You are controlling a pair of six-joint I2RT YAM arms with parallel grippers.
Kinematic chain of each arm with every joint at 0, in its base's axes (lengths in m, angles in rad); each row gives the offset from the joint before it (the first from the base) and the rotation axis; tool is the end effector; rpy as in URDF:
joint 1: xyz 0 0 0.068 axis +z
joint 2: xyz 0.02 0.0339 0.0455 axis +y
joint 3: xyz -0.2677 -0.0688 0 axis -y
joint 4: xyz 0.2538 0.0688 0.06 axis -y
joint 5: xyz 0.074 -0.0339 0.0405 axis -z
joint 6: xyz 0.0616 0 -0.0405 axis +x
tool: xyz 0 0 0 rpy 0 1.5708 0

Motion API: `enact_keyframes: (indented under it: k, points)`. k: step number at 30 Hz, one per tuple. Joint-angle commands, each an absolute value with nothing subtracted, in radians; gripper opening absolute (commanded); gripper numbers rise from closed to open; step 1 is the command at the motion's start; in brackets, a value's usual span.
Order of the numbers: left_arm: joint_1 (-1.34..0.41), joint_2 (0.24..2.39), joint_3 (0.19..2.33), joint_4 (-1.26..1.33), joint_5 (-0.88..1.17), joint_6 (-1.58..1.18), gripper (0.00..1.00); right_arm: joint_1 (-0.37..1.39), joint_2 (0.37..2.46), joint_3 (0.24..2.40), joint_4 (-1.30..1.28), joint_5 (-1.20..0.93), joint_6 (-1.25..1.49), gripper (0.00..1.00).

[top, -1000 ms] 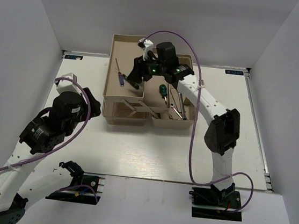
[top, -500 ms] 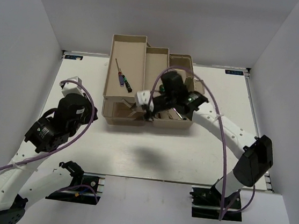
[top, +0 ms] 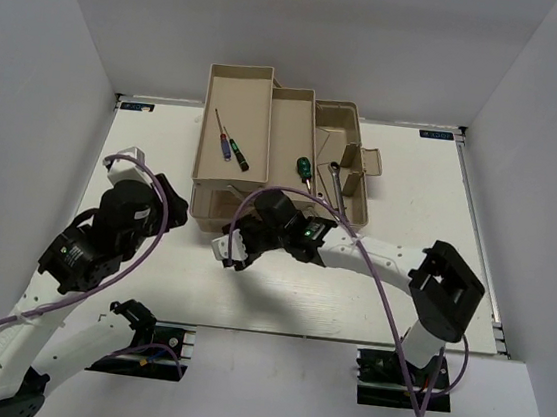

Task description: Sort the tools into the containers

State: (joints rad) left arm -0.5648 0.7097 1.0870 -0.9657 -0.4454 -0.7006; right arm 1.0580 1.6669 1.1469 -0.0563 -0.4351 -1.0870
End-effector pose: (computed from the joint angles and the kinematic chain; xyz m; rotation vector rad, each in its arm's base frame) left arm 0.1313 -0.0518 0.3653 -0.3949 2.0704 -0.2798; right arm 0.1759 0.3653 0.2352 -1.9692 0.7840 0.4486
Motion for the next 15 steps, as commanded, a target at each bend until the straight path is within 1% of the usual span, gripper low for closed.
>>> enact_keyframes:
  k: [1,6,11,15]
  points:
    - [-0.56,0.689,1.077,-0.985,-0.46,-0.71,0.68,1.078,1.704,1.186,0.143,-0.315,-1.049,0.57]
    - [-0.56,0.667,1.048,-1.006,-0.48,-0.733,0.68,1.092,1.761,1.219,0.158,-0.258,-1.031,0.57]
    - [-0.56,0.597,0.971,-1.026,-0.48,-0.805,0.59,1.097,1.85,1.255,0.235,-0.169,-1.029,0.57]
    - [-0.56,0.565,0.937,-1.063,-0.48,-0.827,0.57,1.089,1.887,1.279,0.239,-0.132,-1.035,0.57]
